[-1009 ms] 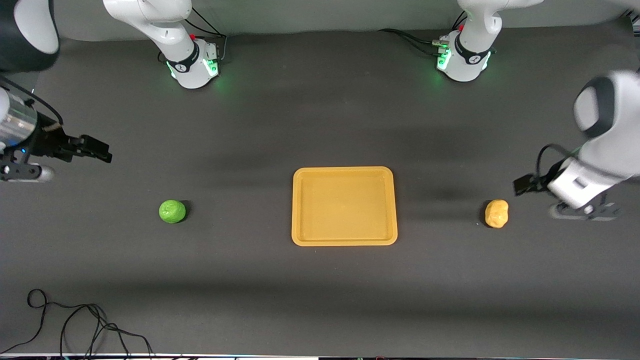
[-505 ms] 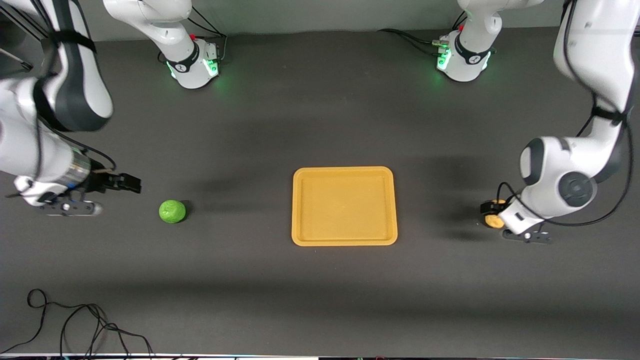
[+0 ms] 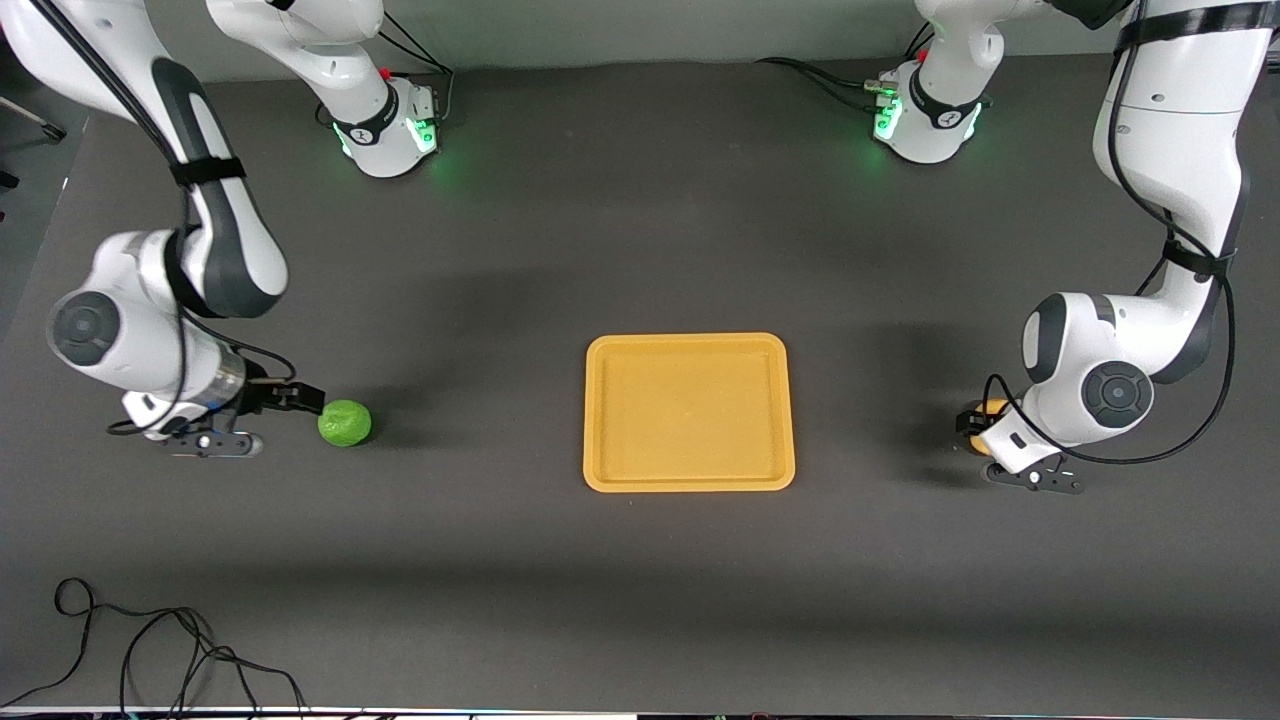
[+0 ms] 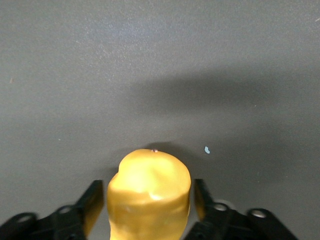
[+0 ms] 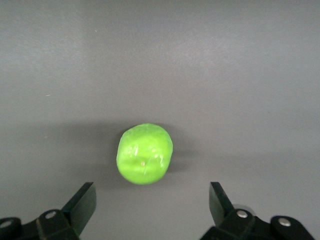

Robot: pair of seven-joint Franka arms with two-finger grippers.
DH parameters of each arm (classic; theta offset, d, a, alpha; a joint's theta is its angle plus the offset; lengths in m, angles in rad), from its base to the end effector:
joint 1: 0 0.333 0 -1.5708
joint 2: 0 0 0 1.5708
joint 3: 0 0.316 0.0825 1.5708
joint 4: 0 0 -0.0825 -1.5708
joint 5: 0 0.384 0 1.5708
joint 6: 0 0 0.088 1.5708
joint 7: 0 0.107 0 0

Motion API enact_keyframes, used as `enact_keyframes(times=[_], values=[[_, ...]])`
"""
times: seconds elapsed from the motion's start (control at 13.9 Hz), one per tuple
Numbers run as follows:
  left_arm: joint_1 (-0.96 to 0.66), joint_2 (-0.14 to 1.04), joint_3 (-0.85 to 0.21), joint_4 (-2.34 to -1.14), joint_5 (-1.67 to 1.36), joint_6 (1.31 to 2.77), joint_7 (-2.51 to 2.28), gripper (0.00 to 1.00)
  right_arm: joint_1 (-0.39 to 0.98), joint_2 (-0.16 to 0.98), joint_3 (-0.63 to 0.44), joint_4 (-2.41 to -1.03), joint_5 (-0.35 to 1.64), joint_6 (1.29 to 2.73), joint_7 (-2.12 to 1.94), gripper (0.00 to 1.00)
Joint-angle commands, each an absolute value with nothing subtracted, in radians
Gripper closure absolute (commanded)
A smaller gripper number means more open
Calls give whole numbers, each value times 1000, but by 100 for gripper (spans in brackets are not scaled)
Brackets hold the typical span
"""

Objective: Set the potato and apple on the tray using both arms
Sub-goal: 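Grasp the potato with the left gripper while the right gripper grasps the apple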

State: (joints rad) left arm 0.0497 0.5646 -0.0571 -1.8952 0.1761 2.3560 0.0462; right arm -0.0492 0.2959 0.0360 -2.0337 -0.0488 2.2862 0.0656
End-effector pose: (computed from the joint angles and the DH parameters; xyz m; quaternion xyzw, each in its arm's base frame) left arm 0.6215 -0.0010 0.1947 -0.9939 0.0883 0.0513 0.0425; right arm 0.5897 -0.0094 0.2963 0.9994 -0.0237 -0.0212 0.0134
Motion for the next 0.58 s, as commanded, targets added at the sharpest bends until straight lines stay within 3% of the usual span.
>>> enact_keyframes(times=[0.0,0.14,0.5], values=[[38,545,-55,-1894,186,2333,17,64,-49,327,37,-2049,-43,2342,73,0],[29,511,-69,-1888,184,2292,-46,71,-43,331,38,-2046,-41,2342,110,0],[14,411,-244,-1810,115,2073,-323,71,-17,406,38,-2051,-41,2374,136,0]])
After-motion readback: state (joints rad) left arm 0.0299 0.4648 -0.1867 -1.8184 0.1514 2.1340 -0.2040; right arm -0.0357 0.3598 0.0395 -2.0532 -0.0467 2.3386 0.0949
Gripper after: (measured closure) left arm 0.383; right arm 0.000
